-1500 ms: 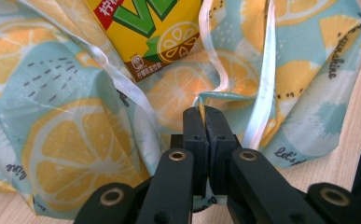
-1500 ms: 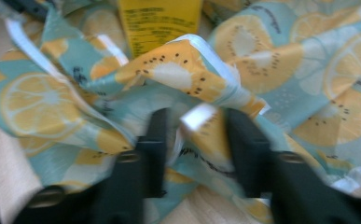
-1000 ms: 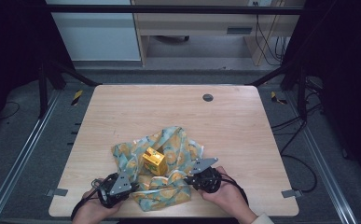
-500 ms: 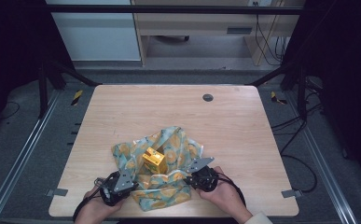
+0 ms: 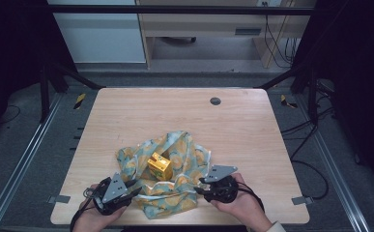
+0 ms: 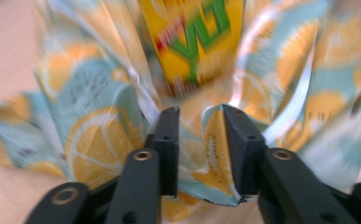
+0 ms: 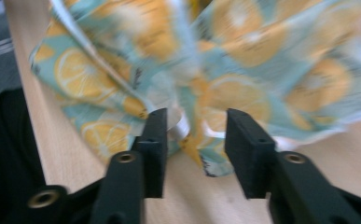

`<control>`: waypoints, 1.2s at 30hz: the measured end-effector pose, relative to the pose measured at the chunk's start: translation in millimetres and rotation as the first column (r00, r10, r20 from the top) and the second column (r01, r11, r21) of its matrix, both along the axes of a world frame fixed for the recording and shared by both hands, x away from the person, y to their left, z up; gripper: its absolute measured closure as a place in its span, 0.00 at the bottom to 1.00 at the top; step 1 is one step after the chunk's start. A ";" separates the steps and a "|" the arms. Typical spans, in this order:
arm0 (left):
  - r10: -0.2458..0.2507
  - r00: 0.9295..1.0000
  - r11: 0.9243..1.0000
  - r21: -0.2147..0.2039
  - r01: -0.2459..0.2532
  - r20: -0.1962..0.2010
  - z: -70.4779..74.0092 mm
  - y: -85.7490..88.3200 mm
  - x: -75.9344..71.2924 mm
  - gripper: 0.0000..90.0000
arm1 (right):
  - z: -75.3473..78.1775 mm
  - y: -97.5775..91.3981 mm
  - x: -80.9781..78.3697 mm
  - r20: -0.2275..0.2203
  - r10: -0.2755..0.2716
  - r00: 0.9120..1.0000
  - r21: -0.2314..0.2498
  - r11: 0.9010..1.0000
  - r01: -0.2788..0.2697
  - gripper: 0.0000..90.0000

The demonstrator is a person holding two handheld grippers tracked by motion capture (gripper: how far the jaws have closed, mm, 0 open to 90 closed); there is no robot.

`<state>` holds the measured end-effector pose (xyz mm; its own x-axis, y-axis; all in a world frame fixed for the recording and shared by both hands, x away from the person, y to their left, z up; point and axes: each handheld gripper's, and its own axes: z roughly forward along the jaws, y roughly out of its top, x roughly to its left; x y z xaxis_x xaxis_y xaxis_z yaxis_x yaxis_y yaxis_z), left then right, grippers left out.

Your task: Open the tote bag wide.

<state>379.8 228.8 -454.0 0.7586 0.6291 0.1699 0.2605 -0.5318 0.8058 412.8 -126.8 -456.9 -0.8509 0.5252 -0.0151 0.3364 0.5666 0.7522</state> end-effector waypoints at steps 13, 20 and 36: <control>0.168 0.986 0.983 -0.073 -0.168 0.001 28.7 3.3 26.7 0.53 | 41.2 5.1 14.8 0.070 -0.069 0.995 0.065 0.996 0.065 0.30; 0.208 0.978 0.976 -0.055 -0.209 -0.034 21.9 -3.6 63.2 0.39 | 19.0 44.4 21.1 0.011 -0.026 1.000 0.050 0.998 0.025 0.28; 0.250 0.964 0.960 0.157 -0.234 -0.095 -18.3 3.1 85.4 0.95 | -36.1 61.4 26.5 -0.098 -0.003 0.995 -0.096 0.995 -0.007 1.00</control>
<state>465.2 231.9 -472.3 0.6061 0.7714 0.1936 0.4800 -0.5490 0.6843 439.3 -65.4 -492.9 -0.8519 0.5234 0.0181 0.4045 0.6357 0.6575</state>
